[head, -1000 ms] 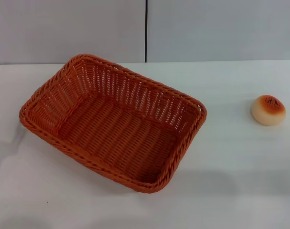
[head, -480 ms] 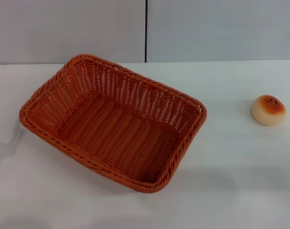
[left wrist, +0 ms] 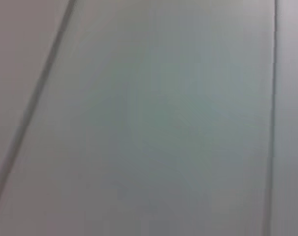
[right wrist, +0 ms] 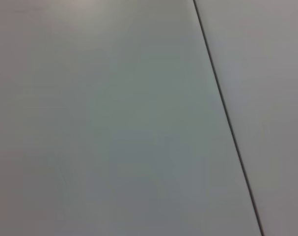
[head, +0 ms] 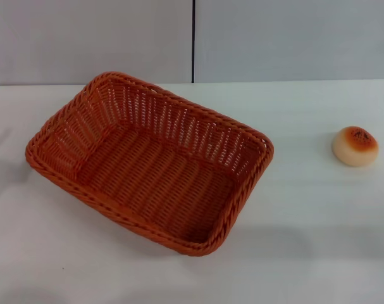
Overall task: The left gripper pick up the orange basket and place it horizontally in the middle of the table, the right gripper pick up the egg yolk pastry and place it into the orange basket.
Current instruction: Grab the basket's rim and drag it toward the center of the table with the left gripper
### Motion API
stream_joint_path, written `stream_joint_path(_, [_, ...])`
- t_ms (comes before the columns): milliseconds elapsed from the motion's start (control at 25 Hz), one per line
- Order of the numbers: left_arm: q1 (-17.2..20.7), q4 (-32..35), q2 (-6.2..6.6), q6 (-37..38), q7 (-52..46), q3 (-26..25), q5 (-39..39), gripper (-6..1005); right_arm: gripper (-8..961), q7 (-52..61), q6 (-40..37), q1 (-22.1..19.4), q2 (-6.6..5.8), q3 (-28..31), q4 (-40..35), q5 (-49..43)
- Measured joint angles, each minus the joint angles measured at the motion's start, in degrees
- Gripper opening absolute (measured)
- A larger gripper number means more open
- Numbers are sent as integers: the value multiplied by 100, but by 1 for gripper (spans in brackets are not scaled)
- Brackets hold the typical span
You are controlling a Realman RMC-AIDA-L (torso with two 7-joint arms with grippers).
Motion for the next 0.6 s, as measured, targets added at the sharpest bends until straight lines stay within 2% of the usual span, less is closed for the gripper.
stream_joint_path(40, [0, 0, 0, 0, 0, 0, 0, 737, 622, 1, 1, -5, 0, 2, 2, 2])
stream_joint_path(80, [-26, 536, 1, -204, -684, 104, 160, 733, 622, 1, 4, -8, 0, 3, 2, 3])
stream_joint_path(160, [-26, 536, 1, -204, -684, 104, 160, 725, 622, 2, 17, 0, 0, 4, 2, 4])
stream_joint_path(200, [-151, 1644, 3, -692, -1903, 327, 664, 721, 622, 3, 20, 11, -1, 4, -1, 5])
stream_joint_path(280, [-382, 2623, 2, -1081, -3044, 403, 1406, 717, 622, 4, 25, 29, -4, 5, -18, 4])
stream_joint_path(360, [-382, 2623, 2, -1081, -3044, 403, 1406, 716, 622, 6, 27, 36, -8, 6, -31, 5])
stream_joint_path(400, [-572, 3206, 3, -1134, -3652, 413, 1993, 716, 622, 6, 27, 39, -8, 5, -35, 5])
stream_joint_path(480, [-781, 3925, 1, -1137, -4305, 435, 2631, 718, 621, 7, 29, 41, -9, 5, -38, 8])
stream_joint_path(560, [-781, 3925, 1, -1137, -4305, 435, 2631, 721, 621, 8, 30, 40, -14, 5, -41, 10])
stream_joint_path(600, [-855, 4165, -4, -1137, -4525, 448, 2841, 723, 621, 9, 32, 36, -17, 6, -44, 12])
